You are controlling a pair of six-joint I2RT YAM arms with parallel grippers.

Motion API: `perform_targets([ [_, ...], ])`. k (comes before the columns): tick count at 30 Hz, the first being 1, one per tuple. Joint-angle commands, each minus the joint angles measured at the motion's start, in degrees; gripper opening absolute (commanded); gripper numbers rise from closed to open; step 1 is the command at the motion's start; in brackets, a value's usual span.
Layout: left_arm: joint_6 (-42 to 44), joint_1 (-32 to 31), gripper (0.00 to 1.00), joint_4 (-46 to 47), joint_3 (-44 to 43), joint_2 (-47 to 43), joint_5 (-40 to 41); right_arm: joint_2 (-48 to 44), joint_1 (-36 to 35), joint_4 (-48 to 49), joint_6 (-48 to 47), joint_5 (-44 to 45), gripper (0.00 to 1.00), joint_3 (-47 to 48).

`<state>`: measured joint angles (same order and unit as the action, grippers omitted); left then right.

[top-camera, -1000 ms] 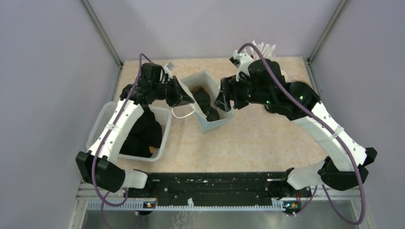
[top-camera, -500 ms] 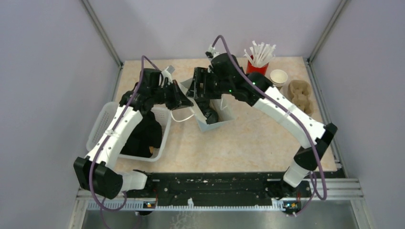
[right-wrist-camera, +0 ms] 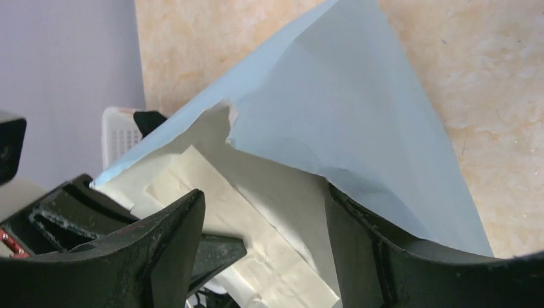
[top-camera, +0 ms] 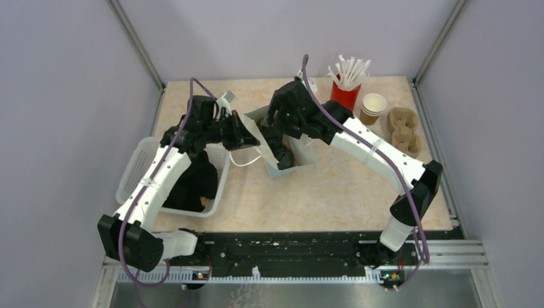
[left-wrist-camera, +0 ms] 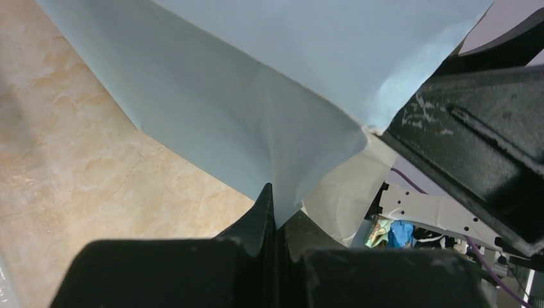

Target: Pack the takeout coffee

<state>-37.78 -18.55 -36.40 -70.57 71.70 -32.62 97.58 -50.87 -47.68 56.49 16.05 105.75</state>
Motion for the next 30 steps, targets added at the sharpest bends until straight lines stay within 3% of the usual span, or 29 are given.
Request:
perform_targets([
  [1, 0.6, -0.3, 0.00, 1.0, 0.8, -1.6, -1.6, 1.2, -0.4, -0.5, 5.0, 7.9, 0.69, 0.2],
  [11, -0.4, -0.4, 0.00, -1.1, 0.2, -1.4, -2.3, 3.9, -1.9, -0.2, 6.0, 14.0, 0.69, 0.6],
  [16, -7.2, -0.4, 0.00, -1.7, 1.0, -2.6, -2.5, 4.6, -2.7, -1.0, 6.2, 13.6, 0.67, 0.0],
  [20, -13.1, -0.4, 0.00, 0.9, 3.4, -4.0, -6.0, 7.0, -3.8, -2.0, 1.2, 13.8, 0.67, 3.6],
  [24, -12.7, -0.4, 0.00, -0.7, 3.5, -4.6, -4.8, 7.0, -4.5, -1.3, -8.0, 11.7, 0.68, 5.5],
  [26, -13.3, -0.4, 0.00, -1.0, 3.6, -4.6, -5.0, 7.3, -4.6, -4.6, -7.9, 10.8, 0.68, 6.8],
  [30, -15.0, -0.4, 0.12, -1.2, 3.5, -5.0, -7.4, 7.2, -5.4, -6.6, -11.7, 8.9, 0.68, 8.6],
])
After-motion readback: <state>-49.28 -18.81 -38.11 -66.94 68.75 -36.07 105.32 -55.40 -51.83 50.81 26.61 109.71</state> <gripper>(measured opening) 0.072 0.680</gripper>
